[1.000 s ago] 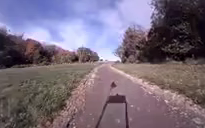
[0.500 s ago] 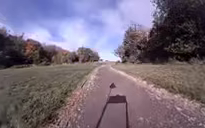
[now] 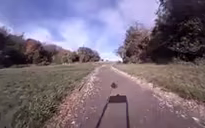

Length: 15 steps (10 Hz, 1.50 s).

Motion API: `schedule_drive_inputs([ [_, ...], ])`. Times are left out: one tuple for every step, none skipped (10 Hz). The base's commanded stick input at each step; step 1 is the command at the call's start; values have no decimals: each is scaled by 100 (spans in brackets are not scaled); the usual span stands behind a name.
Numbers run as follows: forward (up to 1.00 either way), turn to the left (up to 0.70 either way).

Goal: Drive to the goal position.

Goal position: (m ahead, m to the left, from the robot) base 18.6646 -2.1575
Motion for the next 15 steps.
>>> schedule_drive_inputs([
  [70, 0],
  [70, 0],
  [70, 0],
  [70, 0],
  [70, 0],
  [70, 0],
  [70, 0],
  [70, 0],
  [70, 0],
  [70, 0],
  [70, 0],
  [70, 0],
  [70, 0],
  [70, 0],
  [70, 0],
])
